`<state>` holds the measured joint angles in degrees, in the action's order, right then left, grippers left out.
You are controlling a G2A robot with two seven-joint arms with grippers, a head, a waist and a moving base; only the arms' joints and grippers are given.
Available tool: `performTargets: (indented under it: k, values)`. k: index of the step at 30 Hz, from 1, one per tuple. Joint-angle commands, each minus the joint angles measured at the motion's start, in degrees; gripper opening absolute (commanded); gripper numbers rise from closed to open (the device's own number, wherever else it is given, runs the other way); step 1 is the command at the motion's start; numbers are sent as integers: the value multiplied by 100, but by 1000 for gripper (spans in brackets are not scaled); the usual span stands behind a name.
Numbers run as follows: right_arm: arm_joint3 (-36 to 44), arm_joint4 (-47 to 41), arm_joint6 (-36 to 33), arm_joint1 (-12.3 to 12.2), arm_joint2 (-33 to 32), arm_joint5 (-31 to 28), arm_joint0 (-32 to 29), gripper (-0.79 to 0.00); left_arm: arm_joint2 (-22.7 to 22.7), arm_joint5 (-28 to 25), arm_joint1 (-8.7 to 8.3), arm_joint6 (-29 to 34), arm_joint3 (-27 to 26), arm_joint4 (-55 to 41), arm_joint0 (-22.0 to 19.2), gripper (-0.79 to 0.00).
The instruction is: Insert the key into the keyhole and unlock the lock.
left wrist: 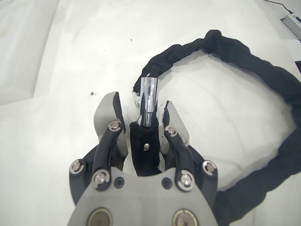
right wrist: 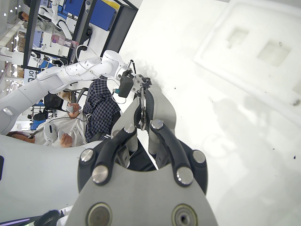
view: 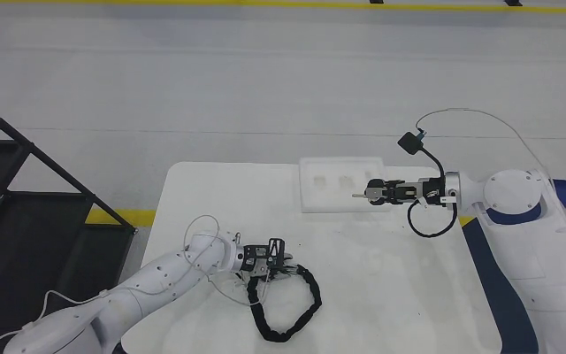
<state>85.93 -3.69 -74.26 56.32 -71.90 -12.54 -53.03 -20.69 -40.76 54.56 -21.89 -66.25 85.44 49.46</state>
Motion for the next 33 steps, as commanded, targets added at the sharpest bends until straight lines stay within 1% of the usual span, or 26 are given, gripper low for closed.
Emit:
performTargets:
  k: [1,7,12,17,18,22,25,33]
  values:
    - [0,0,0,0,0,0,0,-785,-18,-25,19,13,13,16,1,-785]
    - [0,0,0,0,0,0,0,-785,-154,-146,71,7,49,-137,4,-785]
    - [0,0,0,0,0,0,0,-785,-400,-432,44,-199,-60,-488,-3,-785]
    - [0,0,0,0,0,0,0,-785,-722,-884,-54,-585,-319,-809,14,-785]
    - [0,0,0,0,0,0,0,-785,-805,-1048,-80,-682,-371,-915,23,-785]
    - [105,72,102,-7,29,74,-58,-785,-1018,-1446,-120,-965,-480,-1225,26,-785]
    - [155,-39,-163,-24,49,375,16,-785,-1153,-1719,-118,-1287,-592,-1391,5,-785]
    - [458,-535,-840,-35,174,1319,408,-785,-1154,-1724,-39,-2230,-851,-1173,-137,-785]
